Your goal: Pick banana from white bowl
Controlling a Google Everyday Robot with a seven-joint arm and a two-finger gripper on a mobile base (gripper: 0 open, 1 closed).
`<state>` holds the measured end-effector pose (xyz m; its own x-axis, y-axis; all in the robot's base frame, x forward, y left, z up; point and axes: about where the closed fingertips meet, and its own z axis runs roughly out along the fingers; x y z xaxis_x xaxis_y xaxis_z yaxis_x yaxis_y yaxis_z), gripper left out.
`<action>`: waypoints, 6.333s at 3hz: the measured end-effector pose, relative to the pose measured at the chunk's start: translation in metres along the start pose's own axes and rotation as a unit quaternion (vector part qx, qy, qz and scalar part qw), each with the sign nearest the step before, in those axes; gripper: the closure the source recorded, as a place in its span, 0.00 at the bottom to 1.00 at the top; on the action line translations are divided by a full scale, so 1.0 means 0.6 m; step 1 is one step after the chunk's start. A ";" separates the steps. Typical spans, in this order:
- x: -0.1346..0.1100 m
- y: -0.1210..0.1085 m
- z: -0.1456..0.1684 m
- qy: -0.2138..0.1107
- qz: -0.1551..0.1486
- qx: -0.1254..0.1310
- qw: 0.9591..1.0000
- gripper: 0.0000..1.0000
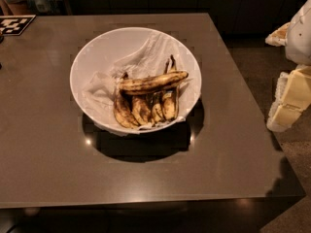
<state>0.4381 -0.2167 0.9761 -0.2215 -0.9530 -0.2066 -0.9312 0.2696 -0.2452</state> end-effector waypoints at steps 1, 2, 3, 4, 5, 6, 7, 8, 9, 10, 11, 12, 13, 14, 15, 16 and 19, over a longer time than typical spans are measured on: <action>-0.002 0.000 -0.001 0.000 -0.001 0.002 1.000 0.00; -0.028 0.007 -0.008 0.005 -0.018 0.009 1.000 0.00; -0.076 0.013 -0.011 0.021 -0.047 0.005 0.999 0.00; -0.120 0.022 -0.025 0.008 -0.092 0.000 0.996 0.00; -0.126 0.020 -0.034 0.004 -0.094 0.011 0.995 0.00; -0.126 0.020 -0.035 0.004 -0.094 0.012 0.995 0.00; -0.194 0.007 -0.021 0.002 -0.129 0.000 0.992 0.00; -0.282 -0.016 0.008 -0.003 -0.169 -0.019 0.985 0.00; -0.304 -0.021 0.006 -0.015 -0.177 -0.009 0.984 0.00; -0.315 -0.031 0.024 -0.015 -0.170 -0.013 0.985 0.00; -0.338 -0.035 0.054 -0.011 -0.163 -0.037 0.986 0.00; -0.354 -0.035 0.084 -0.010 -0.152 -0.063 0.986 0.17; -0.365 -0.032 0.107 -0.012 -0.142 -0.084 0.986 0.27; -0.364 -0.035 0.127 -0.014 -0.132 -0.102 0.986 0.26; -0.361 -0.044 0.150 -0.011 -0.127 -0.118 0.985 0.26; -0.345 -0.060 0.180 -0.007 -0.110 -0.137 0.984 0.29; -0.318 -0.048 0.237 0.006 -0.089 -0.175 0.980 0.71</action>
Offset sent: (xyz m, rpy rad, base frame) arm -0.0038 0.0358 0.0091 -0.0550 -0.0117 0.0629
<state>0.5484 -0.0227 0.8882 -0.0474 -0.9827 -0.1790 -0.9973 0.0363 0.0644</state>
